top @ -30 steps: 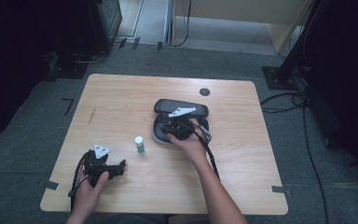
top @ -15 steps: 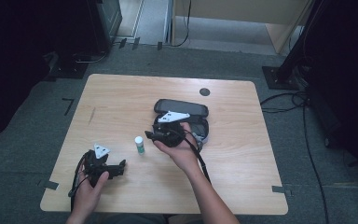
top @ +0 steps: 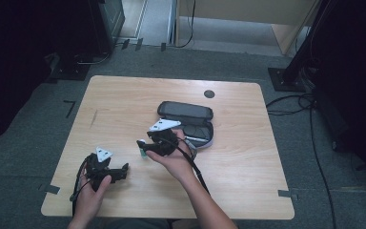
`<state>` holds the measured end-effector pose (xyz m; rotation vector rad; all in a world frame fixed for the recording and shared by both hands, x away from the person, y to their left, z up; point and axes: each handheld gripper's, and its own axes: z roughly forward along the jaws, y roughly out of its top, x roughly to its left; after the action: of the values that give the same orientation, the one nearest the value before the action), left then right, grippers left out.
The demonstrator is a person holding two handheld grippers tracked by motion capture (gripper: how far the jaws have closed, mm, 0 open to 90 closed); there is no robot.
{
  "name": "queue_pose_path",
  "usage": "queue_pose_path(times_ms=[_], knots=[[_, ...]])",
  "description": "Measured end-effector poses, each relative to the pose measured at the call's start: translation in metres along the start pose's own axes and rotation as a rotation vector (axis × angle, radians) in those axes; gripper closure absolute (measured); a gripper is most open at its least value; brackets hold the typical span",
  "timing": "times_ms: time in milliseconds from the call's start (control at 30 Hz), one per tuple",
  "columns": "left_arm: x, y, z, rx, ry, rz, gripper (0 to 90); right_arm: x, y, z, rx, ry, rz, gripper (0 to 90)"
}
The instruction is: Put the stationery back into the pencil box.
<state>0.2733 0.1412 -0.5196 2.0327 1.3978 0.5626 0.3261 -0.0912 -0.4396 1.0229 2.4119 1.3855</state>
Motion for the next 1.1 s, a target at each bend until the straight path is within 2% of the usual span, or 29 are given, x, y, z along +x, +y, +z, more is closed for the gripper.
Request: queue_pose_path(times_ms=[100,233,333,500,633,867,1000,1100], knots=[[0.0,0.0,0.0,0.0,0.0,0.0,0.0,0.003,-0.002,0.005,0.011,-0.007,-0.002,47.1],[0.0,0.0,0.0,0.0,-0.001,0.0,0.0,0.008,-0.005,0.014,0.034,-0.04,-0.036,49.4],[0.0,0.0,0.0,0.0,-0.002,-0.001,0.0,0.009,-0.007,0.02,0.051,-0.071,-0.06,55.1],[0.0,0.0,0.0,-0.001,-0.003,-0.001,0.0,0.012,-0.01,0.023,0.064,-0.088,-0.091,63.9],[0.0,0.0,0.0,0.0,-0.002,-0.001,0.0,0.014,-0.01,0.022,0.066,-0.104,-0.102,65.0],[0.0,0.0,0.0,0.0,-0.001,0.0,0.0,0.006,-0.004,0.007,0.016,-0.092,-0.071,65.1],[0.0,0.0,0.0,0.0,-0.001,-0.001,0.0,-0.005,0.004,-0.011,-0.03,-0.113,-0.041,65.1],[0.0,0.0,0.0,0.0,0.0,0.0,0.0,-0.018,0.01,-0.027,-0.057,-0.146,-0.022,65.2]])
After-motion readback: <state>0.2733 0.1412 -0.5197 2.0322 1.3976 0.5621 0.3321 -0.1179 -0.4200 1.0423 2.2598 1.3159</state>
